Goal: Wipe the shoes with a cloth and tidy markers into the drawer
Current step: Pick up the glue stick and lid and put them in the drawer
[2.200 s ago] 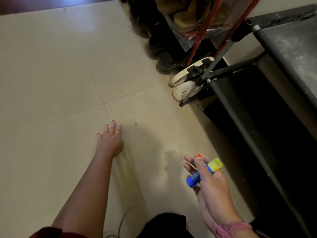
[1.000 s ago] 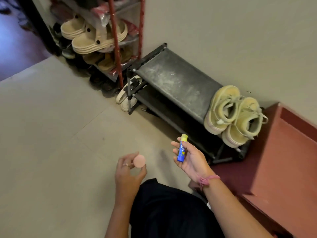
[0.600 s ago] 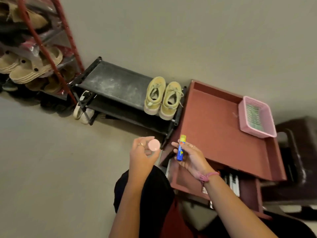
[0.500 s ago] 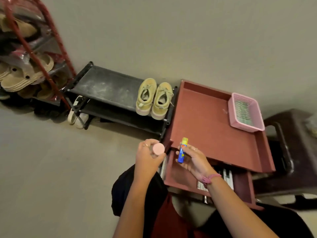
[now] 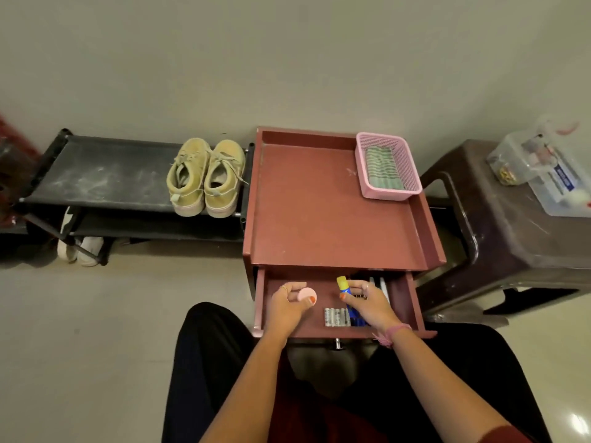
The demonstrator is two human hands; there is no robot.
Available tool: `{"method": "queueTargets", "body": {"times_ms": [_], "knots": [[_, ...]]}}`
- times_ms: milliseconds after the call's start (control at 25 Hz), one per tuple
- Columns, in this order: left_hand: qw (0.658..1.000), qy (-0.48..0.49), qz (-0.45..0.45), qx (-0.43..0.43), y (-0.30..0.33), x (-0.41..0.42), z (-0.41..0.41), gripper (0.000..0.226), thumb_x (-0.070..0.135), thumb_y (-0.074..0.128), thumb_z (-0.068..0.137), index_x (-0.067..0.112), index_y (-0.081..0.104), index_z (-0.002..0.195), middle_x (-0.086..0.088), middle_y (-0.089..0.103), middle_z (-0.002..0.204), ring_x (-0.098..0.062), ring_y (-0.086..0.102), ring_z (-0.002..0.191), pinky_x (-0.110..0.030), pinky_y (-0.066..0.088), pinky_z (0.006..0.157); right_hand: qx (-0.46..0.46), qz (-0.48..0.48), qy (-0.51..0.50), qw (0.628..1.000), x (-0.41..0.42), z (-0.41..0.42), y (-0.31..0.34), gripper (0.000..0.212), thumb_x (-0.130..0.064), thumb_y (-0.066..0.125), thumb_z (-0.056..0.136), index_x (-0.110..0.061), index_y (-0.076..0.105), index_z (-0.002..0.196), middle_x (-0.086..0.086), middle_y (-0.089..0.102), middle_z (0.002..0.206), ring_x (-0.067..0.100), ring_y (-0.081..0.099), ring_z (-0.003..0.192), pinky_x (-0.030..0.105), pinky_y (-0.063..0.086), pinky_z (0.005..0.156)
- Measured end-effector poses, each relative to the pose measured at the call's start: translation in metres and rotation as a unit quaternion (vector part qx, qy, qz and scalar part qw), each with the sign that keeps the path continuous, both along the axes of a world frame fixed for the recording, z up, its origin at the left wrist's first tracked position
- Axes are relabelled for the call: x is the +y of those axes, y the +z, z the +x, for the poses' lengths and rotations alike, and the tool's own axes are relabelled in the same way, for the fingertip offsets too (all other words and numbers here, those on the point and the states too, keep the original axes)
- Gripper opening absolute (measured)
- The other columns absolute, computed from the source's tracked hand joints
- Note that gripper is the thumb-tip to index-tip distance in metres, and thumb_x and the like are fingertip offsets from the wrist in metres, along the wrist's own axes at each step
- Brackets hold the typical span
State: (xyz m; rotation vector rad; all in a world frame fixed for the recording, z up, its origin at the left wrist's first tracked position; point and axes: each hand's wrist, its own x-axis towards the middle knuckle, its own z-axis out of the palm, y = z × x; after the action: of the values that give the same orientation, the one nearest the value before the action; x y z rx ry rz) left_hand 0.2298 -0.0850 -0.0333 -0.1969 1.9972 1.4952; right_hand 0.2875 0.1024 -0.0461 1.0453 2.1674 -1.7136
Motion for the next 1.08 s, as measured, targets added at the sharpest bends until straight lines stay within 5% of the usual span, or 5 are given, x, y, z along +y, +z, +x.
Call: {"method": "queueTargets", "body": {"times_ms": [120, 240, 400, 800, 1080], "knots": [[0.998, -0.015, -0.049, -0.036, -0.03, 0.014, -0.004, 0.037, 0.011, 0.077, 0.079, 0.012, 0.059, 0.111, -0.002, 0.068, 0.1, -0.007, 0.061, 0.082, -0.007, 0.045, 0.061, -0.033, 0.063, 0.041, 0.997, 0.022, -0.005, -0.024, 0.025, -0.009, 0.069, 0.085, -0.009, 0.064, 0.109, -0.001, 0.068, 0.095, 0.014, 0.065, 0.088, 0.016, 0.049, 0.076], [0.994, -0.044, -0.087, -0.045, -0.053, 0.027, -0.012, 0.037, 0.01, 0.075, 0.08, 0.006, 0.062, 0.114, -0.01, 0.069, 0.108, -0.02, 0.064, 0.098, -0.023, 0.05, 0.082, -0.052, 0.147, 0.13, 0.979, 0.034, -0.019, -0.042, 0.021, -0.008, 0.067, 0.085, -0.01, 0.065, 0.106, -0.008, 0.059, 0.086, 0.006, 0.058, 0.078, 0.004, 0.043, 0.066], [0.987, -0.069, -0.138, -0.048, -0.078, 0.037, -0.018, 0.035, 0.007, 0.072, 0.081, 0.008, 0.064, 0.115, -0.007, 0.067, 0.112, -0.019, 0.061, 0.102, -0.018, 0.042, 0.083, -0.076, 0.234, 0.274, 0.93, 0.04, -0.046, -0.069, 0.029, -0.015, 0.06, 0.091, -0.014, 0.063, 0.119, 0.007, 0.06, 0.112, 0.02, 0.058, 0.102, 0.025, 0.043, 0.092], [0.966, -0.14, -0.208, -0.067, -0.115, 0.045, -0.028, 0.031, 0.003, 0.066, 0.085, 0.009, 0.061, 0.115, -0.01, 0.065, 0.116, -0.019, 0.059, 0.103, -0.012, 0.036, 0.076, -0.15, 0.338, 0.495, 0.787, 0.033, -0.063, -0.114, 0.05, 0.011, 0.041, 0.086, -0.011, 0.052, 0.129, 0.011, 0.048, 0.135, 0.031, 0.052, 0.119, 0.04, 0.047, 0.095], [0.942, -0.229, -0.238, -0.06, -0.13, 0.054, -0.026, 0.033, 0.006, 0.063, 0.087, 0.007, 0.061, 0.121, -0.014, 0.062, 0.124, -0.026, 0.059, 0.112, -0.024, 0.044, 0.092, -0.143, 0.312, 0.492, 0.8, 0.04, -0.055, -0.125, 0.051, 0.01, 0.044, 0.086, -0.012, 0.053, 0.131, 0.009, 0.049, 0.134, 0.028, 0.052, 0.119, 0.035, 0.046, 0.097]]}}
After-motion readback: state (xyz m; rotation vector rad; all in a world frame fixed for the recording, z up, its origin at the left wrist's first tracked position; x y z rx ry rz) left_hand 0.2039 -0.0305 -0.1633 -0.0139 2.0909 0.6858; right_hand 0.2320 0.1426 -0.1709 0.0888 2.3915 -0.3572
